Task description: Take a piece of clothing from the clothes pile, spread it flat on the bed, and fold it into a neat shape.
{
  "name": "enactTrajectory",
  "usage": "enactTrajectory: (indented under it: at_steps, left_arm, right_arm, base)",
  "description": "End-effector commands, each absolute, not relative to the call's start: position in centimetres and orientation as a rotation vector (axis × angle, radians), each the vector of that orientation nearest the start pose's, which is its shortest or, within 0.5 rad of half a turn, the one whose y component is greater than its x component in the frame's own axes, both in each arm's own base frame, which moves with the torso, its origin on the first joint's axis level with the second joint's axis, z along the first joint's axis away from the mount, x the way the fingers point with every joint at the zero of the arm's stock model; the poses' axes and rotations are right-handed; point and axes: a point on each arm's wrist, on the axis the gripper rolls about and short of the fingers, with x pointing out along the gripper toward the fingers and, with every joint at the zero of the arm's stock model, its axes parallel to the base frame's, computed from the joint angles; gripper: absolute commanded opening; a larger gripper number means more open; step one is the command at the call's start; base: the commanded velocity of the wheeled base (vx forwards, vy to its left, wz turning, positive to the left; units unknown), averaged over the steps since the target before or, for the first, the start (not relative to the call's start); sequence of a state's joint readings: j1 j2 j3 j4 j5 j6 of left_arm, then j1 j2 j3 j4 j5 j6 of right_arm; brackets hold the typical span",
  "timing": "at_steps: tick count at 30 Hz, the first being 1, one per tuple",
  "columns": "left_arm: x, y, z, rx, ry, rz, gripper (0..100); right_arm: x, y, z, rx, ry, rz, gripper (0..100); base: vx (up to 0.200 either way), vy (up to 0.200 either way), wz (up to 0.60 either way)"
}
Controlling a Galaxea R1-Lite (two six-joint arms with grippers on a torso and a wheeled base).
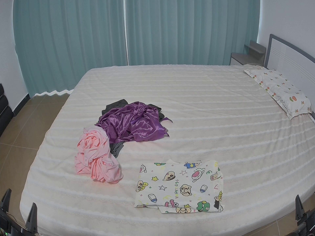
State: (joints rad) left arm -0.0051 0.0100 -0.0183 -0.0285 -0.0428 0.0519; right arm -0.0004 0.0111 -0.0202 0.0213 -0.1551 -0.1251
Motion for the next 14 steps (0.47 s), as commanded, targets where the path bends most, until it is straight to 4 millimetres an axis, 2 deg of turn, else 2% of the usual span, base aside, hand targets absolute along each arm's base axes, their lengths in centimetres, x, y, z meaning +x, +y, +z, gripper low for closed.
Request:
enactTrajectory:
  at_steps: [1,14]
  left_arm:
    - [-2.29,-0.21,7.41,0.028,0.012,-0.101,100]
    - [-2.28,-0.03,7.55,0.048,0.000,-0.018,100]
  right_arm:
    - [-2.30,-0.37,7.49,-0.111,0.017,-0.167,100]
    - [-2.31,-0.37,7.72,-0.087,-0.009,-0.166,100]
  base:
    - [0.000,0.000,0.00]
    - [0.000,0.000,0.00]
